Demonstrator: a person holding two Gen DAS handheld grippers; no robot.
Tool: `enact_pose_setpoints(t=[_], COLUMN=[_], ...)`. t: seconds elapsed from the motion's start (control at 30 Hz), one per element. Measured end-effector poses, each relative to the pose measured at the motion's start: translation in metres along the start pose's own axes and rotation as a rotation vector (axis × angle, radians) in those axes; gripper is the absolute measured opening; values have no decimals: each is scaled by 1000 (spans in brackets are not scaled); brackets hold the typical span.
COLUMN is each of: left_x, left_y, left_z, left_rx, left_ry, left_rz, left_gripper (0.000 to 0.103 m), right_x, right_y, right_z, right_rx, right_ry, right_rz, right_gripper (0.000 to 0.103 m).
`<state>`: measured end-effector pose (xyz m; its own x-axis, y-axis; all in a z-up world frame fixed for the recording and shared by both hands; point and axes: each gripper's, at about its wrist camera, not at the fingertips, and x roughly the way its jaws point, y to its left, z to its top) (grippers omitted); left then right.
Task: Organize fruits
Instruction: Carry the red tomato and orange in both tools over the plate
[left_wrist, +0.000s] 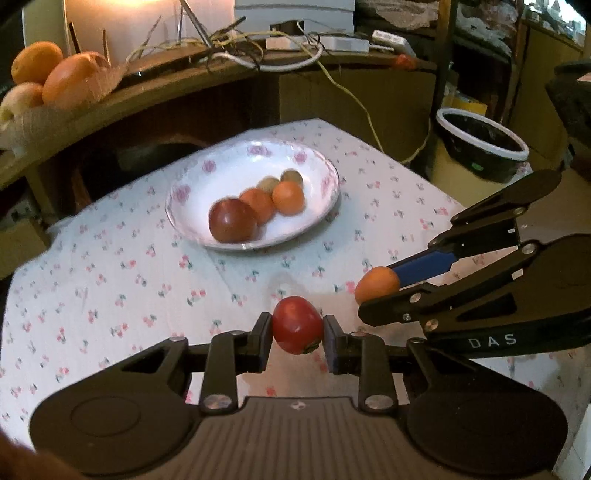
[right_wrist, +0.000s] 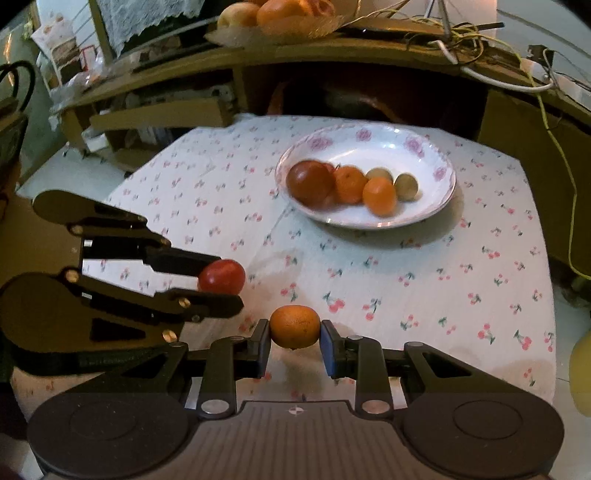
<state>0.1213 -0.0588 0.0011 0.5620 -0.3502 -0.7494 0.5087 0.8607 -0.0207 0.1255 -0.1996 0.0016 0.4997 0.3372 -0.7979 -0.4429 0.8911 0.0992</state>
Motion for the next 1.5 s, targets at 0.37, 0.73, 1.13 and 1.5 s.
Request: enact_pose_setpoints(t=[0.37,0.73,1.13,1.5], left_x=[9,39,65,75], left_y=[18,42,46,50], left_z=[46,79,85,85], left_rx=[-26,-40,-34,-37], left_ry=[-78,-106,-92,-86], left_rz=[77,121,134,144], left_gripper=[33,32,32,32], right_x=[-1,20,44,56], right_y=[-22,-45,-58,-61], right_z=[40,79,89,92], right_rx=[69,103,84,75], right_ry=[-105,-168,-154,-146], right_rz=[-52,-106,-143,-164], right_gripper=[29,30,30,30])
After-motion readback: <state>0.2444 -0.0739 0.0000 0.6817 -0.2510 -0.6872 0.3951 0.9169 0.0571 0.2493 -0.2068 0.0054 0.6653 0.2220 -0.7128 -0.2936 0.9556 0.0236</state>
